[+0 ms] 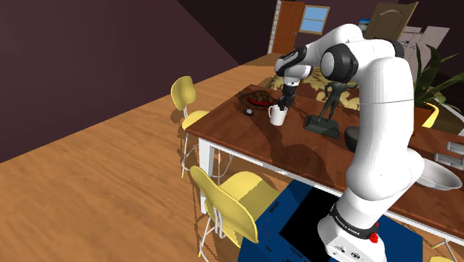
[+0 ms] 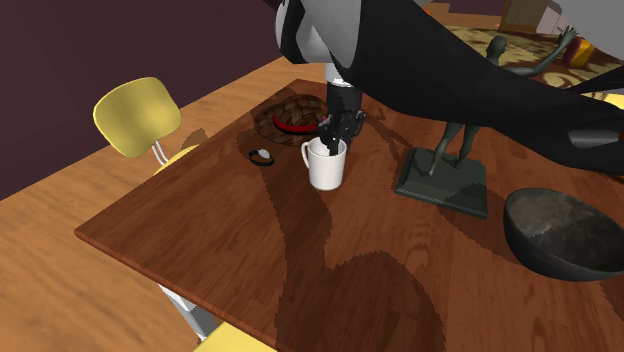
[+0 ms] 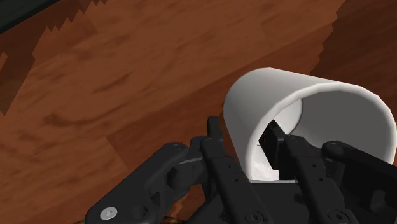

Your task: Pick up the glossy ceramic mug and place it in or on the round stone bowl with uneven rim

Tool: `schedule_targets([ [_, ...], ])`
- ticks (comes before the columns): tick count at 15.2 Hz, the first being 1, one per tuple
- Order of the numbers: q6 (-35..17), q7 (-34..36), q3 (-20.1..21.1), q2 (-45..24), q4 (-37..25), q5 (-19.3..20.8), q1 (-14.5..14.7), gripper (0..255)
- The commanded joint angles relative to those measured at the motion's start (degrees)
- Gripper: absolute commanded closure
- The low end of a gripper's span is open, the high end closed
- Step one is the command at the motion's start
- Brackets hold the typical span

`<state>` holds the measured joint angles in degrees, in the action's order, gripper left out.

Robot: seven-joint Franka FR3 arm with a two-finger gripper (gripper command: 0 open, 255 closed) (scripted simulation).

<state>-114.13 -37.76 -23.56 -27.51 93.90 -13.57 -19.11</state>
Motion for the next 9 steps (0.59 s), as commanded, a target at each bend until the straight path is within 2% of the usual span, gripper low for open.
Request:
schedule_targets([
  [1, 0.0, 0.0, 0.0, 0.0, 0.0, 0.0, 0.0, 255],
  [9, 0.6, 0.1, -0.1, 0.3, -0.3, 0.2, 0.0, 255],
])
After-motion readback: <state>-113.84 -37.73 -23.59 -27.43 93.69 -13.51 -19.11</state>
